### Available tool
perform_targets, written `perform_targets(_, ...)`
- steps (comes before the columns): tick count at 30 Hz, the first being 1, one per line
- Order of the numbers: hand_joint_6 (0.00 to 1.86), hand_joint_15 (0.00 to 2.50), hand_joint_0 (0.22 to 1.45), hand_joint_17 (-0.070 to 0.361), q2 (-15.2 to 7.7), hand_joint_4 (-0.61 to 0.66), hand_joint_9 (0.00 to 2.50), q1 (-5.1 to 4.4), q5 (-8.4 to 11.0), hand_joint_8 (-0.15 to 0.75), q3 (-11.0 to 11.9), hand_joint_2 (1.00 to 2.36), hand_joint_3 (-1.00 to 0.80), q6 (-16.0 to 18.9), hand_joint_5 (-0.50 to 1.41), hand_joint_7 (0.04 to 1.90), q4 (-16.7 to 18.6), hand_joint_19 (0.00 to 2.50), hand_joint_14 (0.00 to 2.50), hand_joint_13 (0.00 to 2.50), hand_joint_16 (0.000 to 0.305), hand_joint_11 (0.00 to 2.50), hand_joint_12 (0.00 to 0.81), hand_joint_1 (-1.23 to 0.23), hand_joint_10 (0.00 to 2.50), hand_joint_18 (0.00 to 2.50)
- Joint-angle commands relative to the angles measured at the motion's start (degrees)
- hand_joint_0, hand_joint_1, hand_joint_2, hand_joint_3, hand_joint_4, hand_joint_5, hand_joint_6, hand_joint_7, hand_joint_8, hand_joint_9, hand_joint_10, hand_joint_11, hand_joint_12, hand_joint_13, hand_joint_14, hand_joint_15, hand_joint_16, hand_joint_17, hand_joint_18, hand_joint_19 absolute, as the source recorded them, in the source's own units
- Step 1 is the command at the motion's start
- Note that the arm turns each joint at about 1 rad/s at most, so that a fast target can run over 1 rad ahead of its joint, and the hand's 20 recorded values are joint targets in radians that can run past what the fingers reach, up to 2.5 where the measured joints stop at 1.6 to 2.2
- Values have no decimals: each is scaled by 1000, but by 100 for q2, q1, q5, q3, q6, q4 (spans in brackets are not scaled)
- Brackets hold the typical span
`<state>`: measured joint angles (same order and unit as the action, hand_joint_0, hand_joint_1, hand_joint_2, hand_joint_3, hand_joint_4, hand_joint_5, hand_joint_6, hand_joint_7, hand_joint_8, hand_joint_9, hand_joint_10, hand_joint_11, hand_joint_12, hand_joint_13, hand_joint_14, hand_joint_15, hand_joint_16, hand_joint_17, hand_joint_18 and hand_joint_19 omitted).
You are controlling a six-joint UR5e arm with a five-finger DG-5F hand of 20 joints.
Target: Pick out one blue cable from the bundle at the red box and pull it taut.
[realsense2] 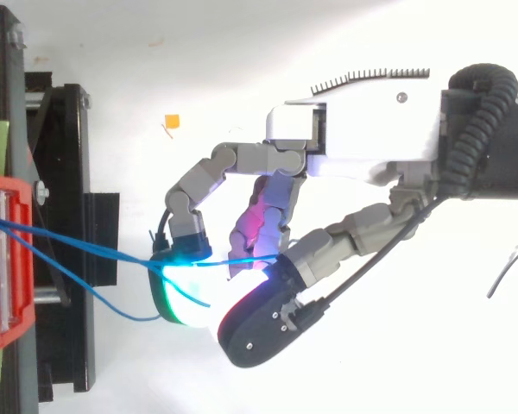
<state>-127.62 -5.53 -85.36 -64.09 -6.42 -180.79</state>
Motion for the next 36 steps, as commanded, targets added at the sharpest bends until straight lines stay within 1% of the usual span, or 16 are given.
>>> perform_targets(1,803,691,488,109,0,-181,1305,8,10,198,2,1000,-500,0,-46,991,-9,824,26,868,48,761,319,-660,29,610)
perform_targets(6,800,668,447,116,0,-184,1316,-1,-7,203,2,1000,-500,0,-43,923,-1,795,23,887,52,743,332,-614,28,650)
perform_targets(10,782,664,448,116,0,-191,1338,8,-16,201,2,1000,-500,0,-38,945,-1,800,24,895,51,732,328,-564,29,659)
perform_targets(14,768,676,484,109,0,-214,1342,17,-16,187,2,1000,-500,0,-36,970,-9,814,24,896,49,738,315,-499,29,646)
perform_targets(16,767,689,543,99,0,-229,1335,17,-25,176,2,1000,-500,0,-40,991,-1,837,27,882,44,753,301,-487,32,610)
perform_targets(18,764,697,570,96,0,-190,1330,17,-25,172,2,1001,-481,0,-40,996,-1,836,27,877,43,767,297,-556,31,596)
perform_targets(20,760,701,564,97,0,-146,1324,17,-25,188,2,1011,-372,0,-40,1043,-1,837,27,877,43,786,302,-615,31,597)
perform_targets(23,827,705,566,97,0,-109,1309,17,-25,205,2,1018,-241,0,-56,1028,-1,829,26,879,43,813,305,-703,30,609)
perform_targets(24,836,710,566,97,0,-99,1298,17,-25,205,2,1019,-227,0,-58,1046,-1,829,26,879,43,822,307,-717,32,612)
perform_targets(25,862,716,577,97,0,-87,1291,17,-25,212,2,1020,-226,0,-66,1021,-1,821,28,876,43,831,308,-750,32,616)
perform_targets(27,895,709,602,97,0,-67,1280,17,-25,215,2,1019,-262,0,-77,964,-1,802,28,876,43,852,308,-823,32,634)
perform_targets(29,913,707,648,96,0,-69,1281,17,-25,218,2,1011,-383,0,-79,917,-1,779,28,888,43,864,300,-865,33,664)
perform_targets(30,915,705,668,95,0,-110,1284,17,-16,216,2,1001,-481,0,-77,925,-1,775,29,892,42,873,298,-872,33,681)
perform_targets(32,916,709,667,94,0,-177,1345,17,-7,205,2,1000,-500,0,-63,967,-1,776,29,922,42,871,292,-905,33,697)
perform_targets(33,915,721,655,93,0,-200,1355,17,1,199,2,1000,-500,0,-58,958,-1,781,29,943,41,871,287,-911,34,716)
perform_targets(36,911,736,614,89,0,-226,1408,17,1,195,2,1000,-500,0,-48,965,-1,799,28,973,40,867,282,-919,34,739)
